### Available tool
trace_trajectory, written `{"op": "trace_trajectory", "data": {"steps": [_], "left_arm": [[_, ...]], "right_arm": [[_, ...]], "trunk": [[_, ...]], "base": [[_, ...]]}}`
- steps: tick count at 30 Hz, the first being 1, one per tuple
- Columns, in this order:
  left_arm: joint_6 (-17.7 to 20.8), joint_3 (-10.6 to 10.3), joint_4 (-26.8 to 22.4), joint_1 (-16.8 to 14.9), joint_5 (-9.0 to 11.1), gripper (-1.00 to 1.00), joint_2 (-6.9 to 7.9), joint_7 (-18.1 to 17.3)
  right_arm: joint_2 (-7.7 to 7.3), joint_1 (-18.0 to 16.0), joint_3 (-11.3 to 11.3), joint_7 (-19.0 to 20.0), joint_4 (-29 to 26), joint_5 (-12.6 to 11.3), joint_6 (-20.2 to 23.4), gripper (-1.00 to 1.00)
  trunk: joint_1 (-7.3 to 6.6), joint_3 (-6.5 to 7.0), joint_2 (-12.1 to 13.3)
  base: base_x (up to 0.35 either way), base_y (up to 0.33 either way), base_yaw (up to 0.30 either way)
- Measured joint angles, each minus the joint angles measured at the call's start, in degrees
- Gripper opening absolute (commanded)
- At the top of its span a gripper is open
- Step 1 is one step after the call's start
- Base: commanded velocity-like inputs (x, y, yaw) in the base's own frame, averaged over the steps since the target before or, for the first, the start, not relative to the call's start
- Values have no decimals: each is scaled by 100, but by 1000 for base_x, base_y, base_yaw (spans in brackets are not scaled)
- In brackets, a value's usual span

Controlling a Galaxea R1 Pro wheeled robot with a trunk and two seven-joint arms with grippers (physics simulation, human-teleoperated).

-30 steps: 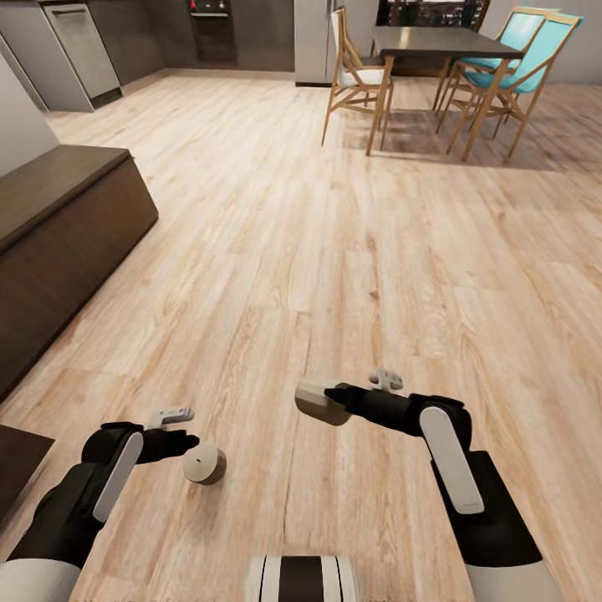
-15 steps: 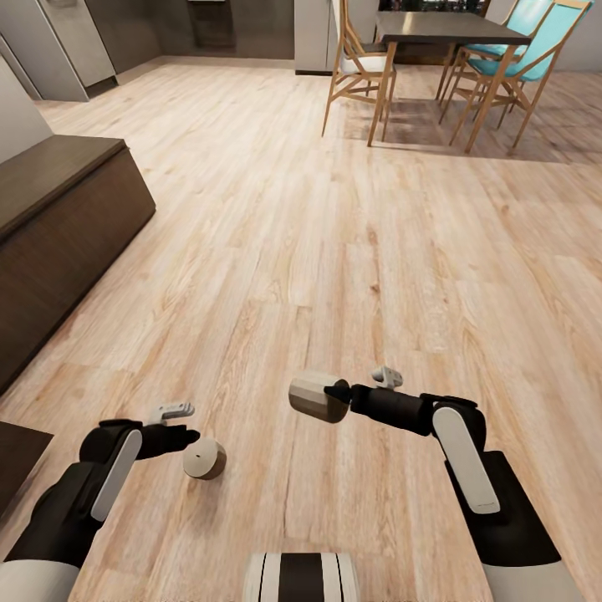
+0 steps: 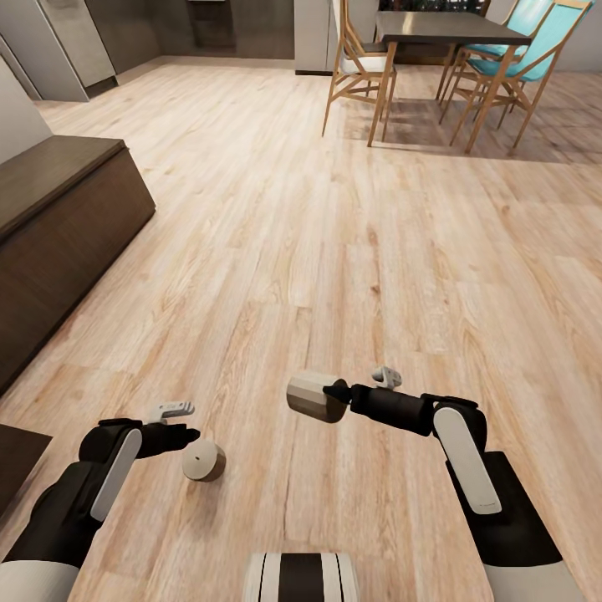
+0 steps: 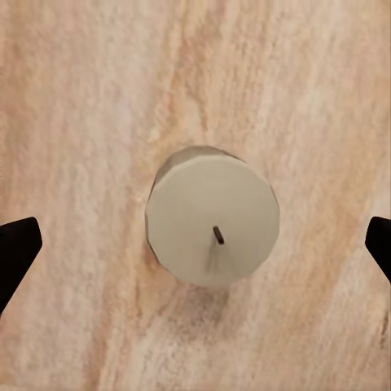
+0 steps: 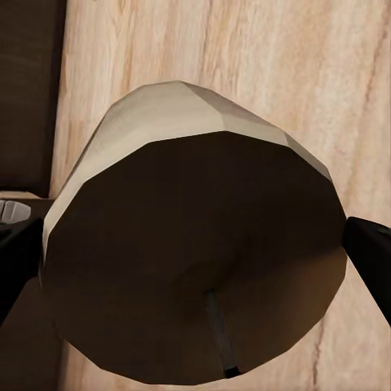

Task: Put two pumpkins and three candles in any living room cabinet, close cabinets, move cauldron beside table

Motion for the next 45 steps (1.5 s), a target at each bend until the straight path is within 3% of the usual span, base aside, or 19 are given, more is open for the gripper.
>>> {"op": "trace_trajectory", "data": {"steps": [27,31,36,42,45], "left_arm": [[0,1,9,-1,4,100,0,-7],[0,0,37,-1,8,100,0,-11],[0,0,65,-2,13,100,0,-10],[0,-6,84,-9,-9,100,0,-11],[0,-7,87,-9,-22,100,0,-11]], "right_arm": [[0,1,6,13,0,-3,0,-100],[0,1,8,18,0,-2,0,-100],[3,1,13,36,0,-12,0,-100],[-5,1,-9,532,-2,-60,1,-100],[-9,1,-18,714,-2,-49,2,-100]], "trunk": [[0,0,0],[11,-88,-5],[11,-89,-5],[11,-89,-5],[19,-155,-9]], "base": [[83,0,0],[0,0,0],[0,0,0],[0,0,0],[0,0,0]]}}
